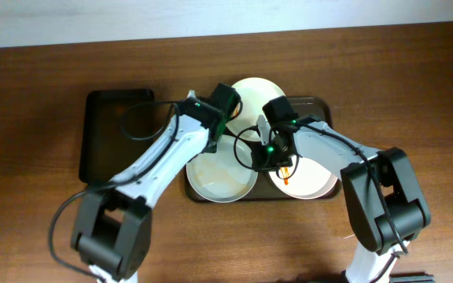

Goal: Clean dirty plates on tray and stack at the side
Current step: 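Hold the plate with the right gripper and scrub it with the left sponge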

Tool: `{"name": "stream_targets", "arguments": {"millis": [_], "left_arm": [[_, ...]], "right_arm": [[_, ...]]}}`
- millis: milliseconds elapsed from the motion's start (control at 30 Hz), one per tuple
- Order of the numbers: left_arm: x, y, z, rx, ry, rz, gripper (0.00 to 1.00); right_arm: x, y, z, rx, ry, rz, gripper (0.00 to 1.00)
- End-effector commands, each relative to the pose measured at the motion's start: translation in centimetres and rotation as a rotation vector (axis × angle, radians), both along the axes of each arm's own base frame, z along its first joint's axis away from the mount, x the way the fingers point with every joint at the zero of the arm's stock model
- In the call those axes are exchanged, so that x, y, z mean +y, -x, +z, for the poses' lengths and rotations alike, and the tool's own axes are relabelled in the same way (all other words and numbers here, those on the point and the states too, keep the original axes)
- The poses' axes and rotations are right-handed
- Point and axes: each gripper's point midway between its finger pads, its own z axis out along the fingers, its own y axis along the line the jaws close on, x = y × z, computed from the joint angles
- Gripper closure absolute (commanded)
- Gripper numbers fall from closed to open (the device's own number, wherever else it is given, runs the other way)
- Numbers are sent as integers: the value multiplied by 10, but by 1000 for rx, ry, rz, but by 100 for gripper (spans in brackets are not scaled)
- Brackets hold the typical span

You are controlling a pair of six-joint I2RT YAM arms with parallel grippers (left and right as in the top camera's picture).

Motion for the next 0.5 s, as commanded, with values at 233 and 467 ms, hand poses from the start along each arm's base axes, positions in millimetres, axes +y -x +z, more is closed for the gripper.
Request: {"name": "stream_targets", "arguments": {"millis": [233, 467], "left_arm": [[-58, 48, -53, 219, 389, -16, 100], [-60, 54, -86, 201, 435, -15, 100]], "right_arm": [[-4, 1, 1, -2, 10, 11, 96], [-13, -7, 8, -10, 86, -23, 96]]}}
